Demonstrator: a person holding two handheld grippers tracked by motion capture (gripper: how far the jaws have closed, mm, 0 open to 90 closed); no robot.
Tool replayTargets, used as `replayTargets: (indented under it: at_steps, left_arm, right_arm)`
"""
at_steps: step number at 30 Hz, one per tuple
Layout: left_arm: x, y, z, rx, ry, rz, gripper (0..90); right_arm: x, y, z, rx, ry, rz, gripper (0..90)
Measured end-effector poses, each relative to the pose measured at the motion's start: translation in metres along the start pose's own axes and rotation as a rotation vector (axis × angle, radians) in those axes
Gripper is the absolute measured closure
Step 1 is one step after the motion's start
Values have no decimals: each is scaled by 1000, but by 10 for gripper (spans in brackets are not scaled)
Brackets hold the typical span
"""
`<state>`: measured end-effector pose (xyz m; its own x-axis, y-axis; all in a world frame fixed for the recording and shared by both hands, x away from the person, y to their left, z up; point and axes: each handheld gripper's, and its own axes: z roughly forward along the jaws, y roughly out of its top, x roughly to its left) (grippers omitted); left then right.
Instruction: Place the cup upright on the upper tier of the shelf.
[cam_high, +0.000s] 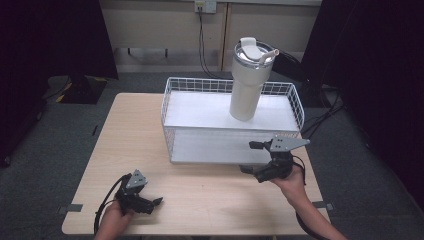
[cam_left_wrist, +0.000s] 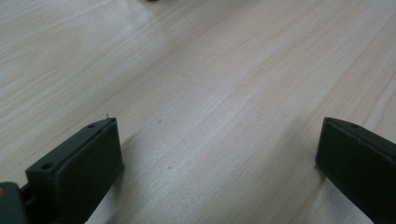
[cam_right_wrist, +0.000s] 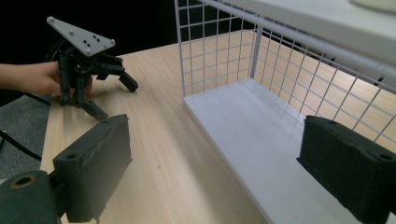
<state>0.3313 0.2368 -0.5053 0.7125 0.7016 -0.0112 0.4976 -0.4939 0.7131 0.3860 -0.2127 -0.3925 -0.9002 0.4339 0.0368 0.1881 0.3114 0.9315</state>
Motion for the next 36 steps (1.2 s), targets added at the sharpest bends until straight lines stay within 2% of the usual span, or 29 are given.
replayTargets:
  at_steps: [13, 22, 36]
  left_arm:
    - [0, 0, 0, 1, 0, 1, 0]
    - [0, 0, 0, 1, 0, 1, 0]
    - [0, 0, 0, 0, 0, 1, 0]
  right_arm:
    - [0, -33, 14, 26, 22, 24, 83]
    - [0, -54, 21, 65, 17, 40, 83]
    - [2, -77, 31, 117, 30, 50, 83]
